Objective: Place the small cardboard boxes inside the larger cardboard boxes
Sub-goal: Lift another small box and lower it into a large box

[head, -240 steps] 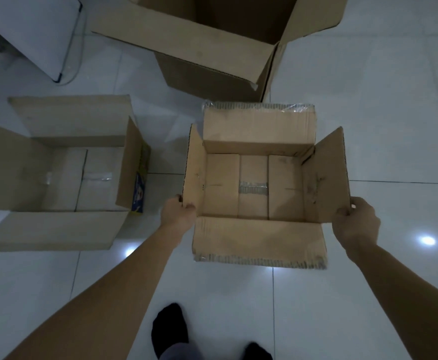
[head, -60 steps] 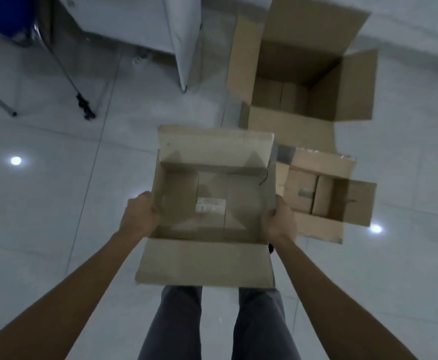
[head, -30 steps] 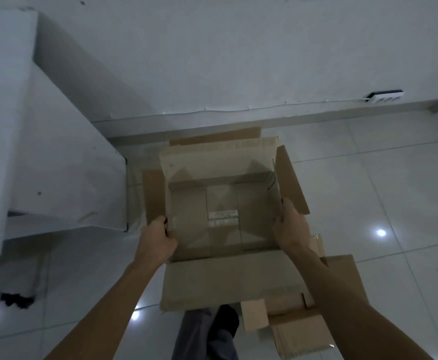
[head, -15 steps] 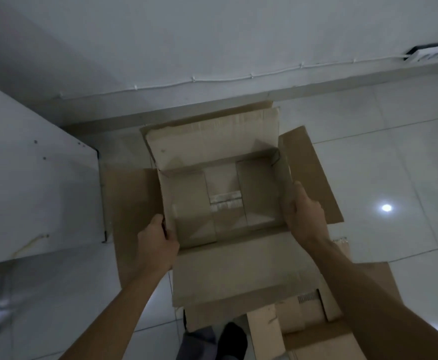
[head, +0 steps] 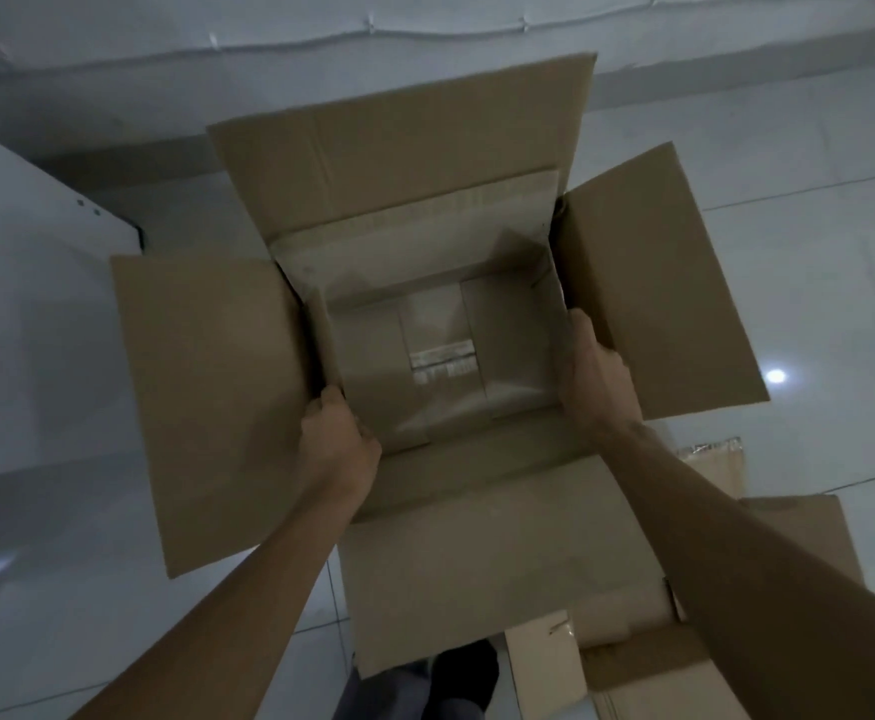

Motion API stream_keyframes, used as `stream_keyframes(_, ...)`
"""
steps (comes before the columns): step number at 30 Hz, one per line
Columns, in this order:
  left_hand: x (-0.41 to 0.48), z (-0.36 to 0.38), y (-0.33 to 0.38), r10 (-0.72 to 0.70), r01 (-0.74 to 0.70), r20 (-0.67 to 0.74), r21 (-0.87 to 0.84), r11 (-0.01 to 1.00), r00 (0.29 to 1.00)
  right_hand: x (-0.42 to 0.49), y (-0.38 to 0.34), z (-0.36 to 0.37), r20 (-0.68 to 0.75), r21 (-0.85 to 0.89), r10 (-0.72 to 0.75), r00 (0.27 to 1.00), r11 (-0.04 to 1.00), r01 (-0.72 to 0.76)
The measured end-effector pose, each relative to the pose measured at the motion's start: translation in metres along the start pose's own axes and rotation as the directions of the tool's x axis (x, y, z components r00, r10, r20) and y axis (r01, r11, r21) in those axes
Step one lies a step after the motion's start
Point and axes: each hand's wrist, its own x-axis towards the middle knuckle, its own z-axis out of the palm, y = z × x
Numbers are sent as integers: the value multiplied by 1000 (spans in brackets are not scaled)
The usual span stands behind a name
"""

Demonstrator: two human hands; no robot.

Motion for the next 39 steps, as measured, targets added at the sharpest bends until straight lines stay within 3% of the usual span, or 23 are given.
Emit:
stream_keyframes(8, 25, 48, -4, -103, 102, 47, 26, 994, 994, 18, 11, 54, 42, 51, 15, 999, 999, -18)
stream_keyframes(13, 41, 68, -24, -140, 140, 5, -14, 990, 990, 28, 25, 76, 75, 130, 35, 997, 991, -45)
stream_keyframes(21, 44, 75, -28, -198, 198, 3, -61, 978, 980, 40, 28, 75, 139, 128, 200, 970, 968, -217)
stream_keyframes(23, 33, 70, -25, -128, 128, -16, -34, 991, 992, 33, 23, 62, 124, 97, 206, 971, 971, -219)
stream_keyframes(26, 3, 54, -17, 108, -102, -83, 64, 993, 991, 8, 12, 34, 26, 13, 234, 972, 972, -235)
stream_keyframes(29, -46, 32, -4, 256, -255, -33, 31, 967, 966, -44, 3, -4, -19, 109, 193, 981, 976, -189)
stream_keyframes(32, -111, 3, 13, 267, -257, 119, -94, 962, 956, -108, 4, -44, -41, 217, 171, 984, 963, -159)
stream_keyframes(39, -221, -14, 30, 294, -265, 316, -131, 955, 902, -219, 52, -95, -119, 429, 458, 881, 824, -370)
